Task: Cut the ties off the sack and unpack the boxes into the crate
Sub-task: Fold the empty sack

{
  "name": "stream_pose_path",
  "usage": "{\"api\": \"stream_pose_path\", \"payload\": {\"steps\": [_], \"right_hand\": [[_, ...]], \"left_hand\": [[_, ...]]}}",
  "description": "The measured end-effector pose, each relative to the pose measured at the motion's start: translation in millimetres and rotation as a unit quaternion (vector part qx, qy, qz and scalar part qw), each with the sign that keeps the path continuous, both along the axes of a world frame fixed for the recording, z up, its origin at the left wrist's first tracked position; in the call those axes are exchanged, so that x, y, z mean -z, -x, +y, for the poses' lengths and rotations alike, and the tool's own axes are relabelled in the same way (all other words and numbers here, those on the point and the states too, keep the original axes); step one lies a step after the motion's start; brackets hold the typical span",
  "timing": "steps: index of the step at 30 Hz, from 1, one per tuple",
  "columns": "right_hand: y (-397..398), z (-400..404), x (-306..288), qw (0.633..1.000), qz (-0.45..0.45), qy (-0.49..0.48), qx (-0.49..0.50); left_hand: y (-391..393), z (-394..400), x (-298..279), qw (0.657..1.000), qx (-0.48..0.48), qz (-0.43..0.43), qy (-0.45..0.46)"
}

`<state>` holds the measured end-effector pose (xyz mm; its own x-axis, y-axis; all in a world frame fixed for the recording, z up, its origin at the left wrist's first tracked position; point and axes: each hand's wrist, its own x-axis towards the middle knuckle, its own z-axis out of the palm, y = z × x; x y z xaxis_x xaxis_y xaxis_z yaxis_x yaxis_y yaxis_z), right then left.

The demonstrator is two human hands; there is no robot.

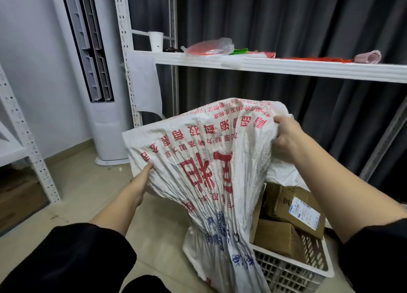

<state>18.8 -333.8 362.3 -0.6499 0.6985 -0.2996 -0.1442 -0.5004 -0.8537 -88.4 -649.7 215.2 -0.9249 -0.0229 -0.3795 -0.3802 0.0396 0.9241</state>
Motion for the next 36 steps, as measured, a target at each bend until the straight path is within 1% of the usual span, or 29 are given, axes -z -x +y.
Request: {"api": "stream_pose_path", "payload": {"steps": [3,5,7,9,11,14,15,16,17,18,19,20,21,22,23,25,26,28,29,31,32,33,34,35,36], "right_hand": [[-8.5,8.8,-8.6,1.0,0.004,-0.001,-0.026],[-13.5,11.2,-14.5,0.998,-0.009,-0.026,-0.051],[-18.0,11.6,-16.5,0.996,-0.026,-0.047,-0.068],[-22.7,9.5,-18.0,0.995,-0.015,-0.056,-0.083],[-28.6,8.9,-19.7,0.994,0.033,-0.045,-0.09],[-31.9,12.5,-19.7,0.976,0.195,-0.003,-0.101],[-29.2,12.4,-20.1,0.974,0.202,-0.019,-0.097],[-22.6,15.3,-14.7,0.979,0.166,-0.08,-0.087],[-19.6,14.9,-7.3,0.979,0.09,-0.168,-0.079],[-17.2,12.9,3.0,0.962,0.015,-0.251,-0.103],[-13.8,8.8,14.5,0.938,-0.06,-0.307,-0.153],[-14.6,-3.7,19.8,0.911,-0.111,-0.333,-0.216],[-12.1,-10.0,24.4,0.893,-0.142,-0.334,-0.267],[-10.7,-16.7,23.8,0.885,-0.142,-0.336,-0.288],[-9.3,-21.9,20.1,0.885,-0.127,-0.341,-0.29],[-2.3,-23.8,8.0,0.906,-0.084,-0.307,-0.278],[0.9,-23.5,2.0,0.916,-0.08,-0.284,-0.271],[3.3,-19.9,-6.9,0.935,-0.078,-0.241,-0.249],[7.2,-13.8,-6.9,0.948,-0.064,-0.218,-0.222],[10.4,-2.0,-3.3,0.975,-0.027,-0.165,-0.146],[11.1,2.3,0.4,0.984,0.0,-0.138,-0.117],[10.7,4.5,5.9,0.984,0.026,-0.133,-0.112],[9.3,3.3,13.5,0.98,0.054,-0.131,-0.142],[9.5,1.0,22.9,0.968,0.054,-0.159,-0.188],[9.4,-4.1,32.1,0.95,0.027,-0.205,-0.234]], "left_hand": [[-0.7,5.1,5.2,0.999,-0.017,-0.006,-0.041],[1.2,5.4,2.7,0.997,-0.042,0.005,-0.071],[9.2,3.4,2.5,0.991,-0.07,0.032,-0.108],[12.6,0.2,-5.0,0.983,-0.102,0.068,-0.134],[14.7,-1.2,-15.1,0.98,-0.112,0.103,-0.131],[16.6,-1.7,-34.9,0.97,-0.107,0.179,-0.126],[17.0,-1.7,-47.7,0.964,-0.117,0.2,-0.128],[17.4,-1.4,-60.7,0.958,-0.131,0.217,-0.134],[20.1,-1.4,-75.1,0.952,-0.147,0.226,-0.143],[22.1,-1.6,-89.5,0.946,-0.167,0.233,-0.154],[25.0,-3.1,-103.7,0.936,-0.193,0.243,-0.168],[25.4,-4.5,-117.2,0.924,-0.218,0.258,-0.181],[28.8,-8.1,-127.8,0.91,-0.242,0.282,-0.185],[30.2,-12.6,-136.9,0.899,-0.264,0.301,-0.178],[33.8,-20.5,-143.5,0.893,-0.285,0.314,-0.153],[42.1,-42.2,-152.8,0.884,-0.33,0.314,-0.102],[46.5,-56.0,-155.5,0.886,-0.341,0.306,-0.07],[57.0,-83.9,-152.0,0.907,-0.331,0.26,0.005],[58.9,-96.4,-150.1,0.92,-0.31,0.239,0.03],[61.0,-114.4,-142.4,0.944,-0.249,0.208,0.059],[64.9,-122.0,-135.4,0.952,-0.214,0.207,0.067],[66.9,-127.0,-129.2,0.963,-0.172,0.203,0.044],[68.7,-126.9,-121.5,0.972,-0.134,0.193,-0.022],[63.2,-121.7,-113.0,0.976,-0.085,0.195,-0.036],[61.0,-111.0,-102.9,0.975,-0.039,0.22,0.005]]}}
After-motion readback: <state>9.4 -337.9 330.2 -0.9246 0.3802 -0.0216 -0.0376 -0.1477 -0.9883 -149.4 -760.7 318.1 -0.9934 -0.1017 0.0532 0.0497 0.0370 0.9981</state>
